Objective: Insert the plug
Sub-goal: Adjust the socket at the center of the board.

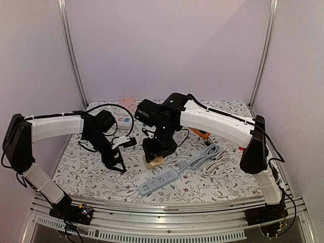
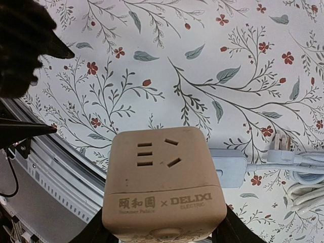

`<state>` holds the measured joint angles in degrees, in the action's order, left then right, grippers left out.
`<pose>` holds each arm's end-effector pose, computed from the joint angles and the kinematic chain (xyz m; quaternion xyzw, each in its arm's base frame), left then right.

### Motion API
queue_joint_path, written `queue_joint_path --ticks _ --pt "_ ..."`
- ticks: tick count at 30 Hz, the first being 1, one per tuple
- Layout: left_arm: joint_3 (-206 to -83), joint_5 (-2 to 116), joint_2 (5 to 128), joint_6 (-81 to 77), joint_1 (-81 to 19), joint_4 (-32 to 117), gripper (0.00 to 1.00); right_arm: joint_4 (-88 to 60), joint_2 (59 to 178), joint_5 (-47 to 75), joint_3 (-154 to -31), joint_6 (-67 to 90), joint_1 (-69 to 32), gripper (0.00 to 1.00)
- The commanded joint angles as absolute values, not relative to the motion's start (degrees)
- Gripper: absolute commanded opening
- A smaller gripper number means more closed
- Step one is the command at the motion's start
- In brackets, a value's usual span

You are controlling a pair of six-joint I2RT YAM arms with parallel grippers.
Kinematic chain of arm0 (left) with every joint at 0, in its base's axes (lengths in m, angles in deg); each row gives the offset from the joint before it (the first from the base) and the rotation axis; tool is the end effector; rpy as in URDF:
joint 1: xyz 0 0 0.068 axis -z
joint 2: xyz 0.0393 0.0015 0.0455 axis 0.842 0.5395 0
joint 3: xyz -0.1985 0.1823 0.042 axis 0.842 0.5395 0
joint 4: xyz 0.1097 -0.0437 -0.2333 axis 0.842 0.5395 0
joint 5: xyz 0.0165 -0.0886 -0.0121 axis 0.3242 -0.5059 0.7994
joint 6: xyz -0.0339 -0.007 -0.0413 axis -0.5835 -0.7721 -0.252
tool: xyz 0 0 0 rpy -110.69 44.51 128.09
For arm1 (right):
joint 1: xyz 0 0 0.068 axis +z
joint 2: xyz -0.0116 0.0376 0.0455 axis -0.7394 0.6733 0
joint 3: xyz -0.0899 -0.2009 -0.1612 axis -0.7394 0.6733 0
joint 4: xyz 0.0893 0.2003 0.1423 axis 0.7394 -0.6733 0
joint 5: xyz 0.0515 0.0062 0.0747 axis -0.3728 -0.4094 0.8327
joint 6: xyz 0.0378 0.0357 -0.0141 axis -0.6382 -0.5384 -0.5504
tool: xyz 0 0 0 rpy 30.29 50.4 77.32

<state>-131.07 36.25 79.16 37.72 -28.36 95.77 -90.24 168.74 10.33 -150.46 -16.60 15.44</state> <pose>0.2294 -0.1469 0.2052 0.4813 0.8368 -0.2496 0.0765 0.2078 0.4154 0.2765 -0.2444 0.9601 0.1222 0.0595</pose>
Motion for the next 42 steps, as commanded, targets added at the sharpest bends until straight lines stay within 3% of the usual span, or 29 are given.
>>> queue_joint_path --ticks 1,4,9,12,16,19,26,29,35,39,42 --pt "-128.9 31.2 81.8 36.4 -27.1 90.8 0.68 -116.3 169.2 13.8 -152.5 -16.7 15.7 0.0" --pt "-128.4 30.4 83.1 35.2 -25.8 88.9 0.58 -116.4 169.2 15.9 -149.8 -17.0 15.9 0.0" --pt "-127.6 27.1 84.7 32.1 -22.2 85.8 0.53 -116.4 166.3 15.5 -142.7 -17.6 15.9 0.0" --pt "-127.7 26.6 84.3 31.7 -21.1 84.5 0.53 -116.4 164.7 15.4 -141.1 -17.2 15.9 0.0" --pt "-128.0 25.1 81.7 33.1 -21.1 82.6 0.63 -116.3 163.9 15.3 -140.4 -16.4 15.9 0.0" --pt "-128.7 28.2 81.5 32.6 -21.0 81.0 0.64 -116.3 164.4 15.5 -139.3 -16.1 15.9 0.0" --pt "-128.3 24.7 85.5 28.8 -20.7 79.6 0.55 -116.4 162.8 14.8 -136.5 -16.3 16.1 0.0" --pt "-128.5 21.6 85.4 28.5 -20.5 78.7 0.55 -116.3 162.6 14.4 -136.0 -16.2 16.1 0.0" --pt "-129.4 25.8 86.6 28.4 -20.2 77.8 0.55 -116.2 165.9 15.1 -139.0 -14.9 16.8 0.0" --pt "-129.4 25.6 89.7 25.6 -20.1 77.3 0.43 -116.3 167.4 15.3 -138.4 -14.8 17.2 0.0" --pt "-130.2 26.4 91.1 25.0 -19.9 77.8 0.41 -116.3 166.7 13.8 -136.1 -15.7 17.3 0.0"
